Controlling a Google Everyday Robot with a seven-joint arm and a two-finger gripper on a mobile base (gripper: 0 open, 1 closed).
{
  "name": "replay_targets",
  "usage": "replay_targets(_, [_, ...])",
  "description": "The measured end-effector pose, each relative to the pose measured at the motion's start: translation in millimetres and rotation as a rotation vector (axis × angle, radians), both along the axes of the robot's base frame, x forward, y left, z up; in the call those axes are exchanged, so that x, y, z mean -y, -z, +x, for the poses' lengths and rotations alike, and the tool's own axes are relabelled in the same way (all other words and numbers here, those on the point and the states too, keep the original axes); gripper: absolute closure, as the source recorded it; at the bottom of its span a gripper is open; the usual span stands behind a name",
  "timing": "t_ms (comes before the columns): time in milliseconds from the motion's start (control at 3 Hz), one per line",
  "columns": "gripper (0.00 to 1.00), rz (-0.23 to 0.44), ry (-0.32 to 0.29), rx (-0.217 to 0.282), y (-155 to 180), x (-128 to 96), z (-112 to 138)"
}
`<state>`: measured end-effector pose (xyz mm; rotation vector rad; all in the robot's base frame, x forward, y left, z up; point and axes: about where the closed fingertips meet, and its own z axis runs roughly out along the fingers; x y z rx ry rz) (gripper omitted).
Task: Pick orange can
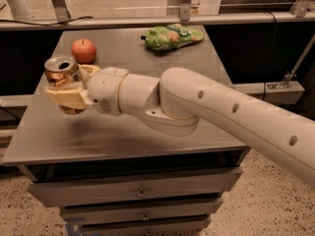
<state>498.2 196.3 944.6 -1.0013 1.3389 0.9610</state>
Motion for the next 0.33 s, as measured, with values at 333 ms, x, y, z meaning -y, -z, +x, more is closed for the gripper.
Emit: replay_targets(333, [1.0, 0.006, 0.017, 0.001, -3.2, 9.1, 1.3])
